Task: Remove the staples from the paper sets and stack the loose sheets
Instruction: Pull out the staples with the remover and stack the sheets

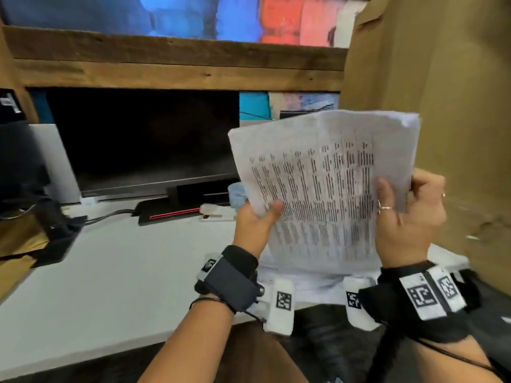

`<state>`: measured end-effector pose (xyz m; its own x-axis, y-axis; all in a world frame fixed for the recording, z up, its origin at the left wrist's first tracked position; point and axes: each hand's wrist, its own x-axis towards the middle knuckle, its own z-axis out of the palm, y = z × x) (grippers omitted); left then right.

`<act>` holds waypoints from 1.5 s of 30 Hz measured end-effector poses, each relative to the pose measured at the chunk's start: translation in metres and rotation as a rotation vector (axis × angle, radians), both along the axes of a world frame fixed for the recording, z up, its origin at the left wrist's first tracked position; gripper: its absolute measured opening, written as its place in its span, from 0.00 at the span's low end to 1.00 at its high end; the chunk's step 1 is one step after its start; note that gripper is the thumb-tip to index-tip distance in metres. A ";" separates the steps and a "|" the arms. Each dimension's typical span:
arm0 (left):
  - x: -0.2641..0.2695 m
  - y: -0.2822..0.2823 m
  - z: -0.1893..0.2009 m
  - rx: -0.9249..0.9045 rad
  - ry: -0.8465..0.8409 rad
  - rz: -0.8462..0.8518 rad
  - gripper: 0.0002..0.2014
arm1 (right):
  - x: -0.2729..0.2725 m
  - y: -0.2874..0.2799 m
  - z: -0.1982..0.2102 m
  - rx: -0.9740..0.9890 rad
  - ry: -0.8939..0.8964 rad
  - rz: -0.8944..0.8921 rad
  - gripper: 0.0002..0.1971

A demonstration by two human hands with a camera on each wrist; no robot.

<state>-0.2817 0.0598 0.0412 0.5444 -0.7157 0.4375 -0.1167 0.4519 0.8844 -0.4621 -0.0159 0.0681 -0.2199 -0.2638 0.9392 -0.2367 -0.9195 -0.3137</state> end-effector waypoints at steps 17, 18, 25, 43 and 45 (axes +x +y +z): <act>-0.065 0.003 -0.125 0.543 -0.634 -0.091 0.20 | -0.075 -0.043 -0.092 0.571 0.776 -0.178 0.51; -0.069 0.000 -0.132 0.547 -0.643 -0.110 0.19 | -0.081 -0.045 -0.091 0.553 0.889 -0.186 0.43; -0.091 -0.025 -0.150 0.563 -0.575 -0.278 0.19 | -0.132 -0.054 -0.093 0.731 0.933 -0.081 0.27; -0.065 -0.046 -0.126 0.522 -1.356 0.216 0.26 | -0.129 -0.053 -0.202 1.170 1.450 -0.075 0.12; -0.058 -0.057 -0.135 0.772 -1.419 0.136 0.30 | -0.123 -0.065 -0.216 1.248 1.442 -0.022 0.10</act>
<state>-0.3396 0.0026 -0.0938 0.1121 -0.9744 0.1948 -0.9936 -0.1073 0.0353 -0.5847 -0.0805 -0.1483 0.4313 -0.8470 -0.3107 -0.8928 -0.3510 -0.2824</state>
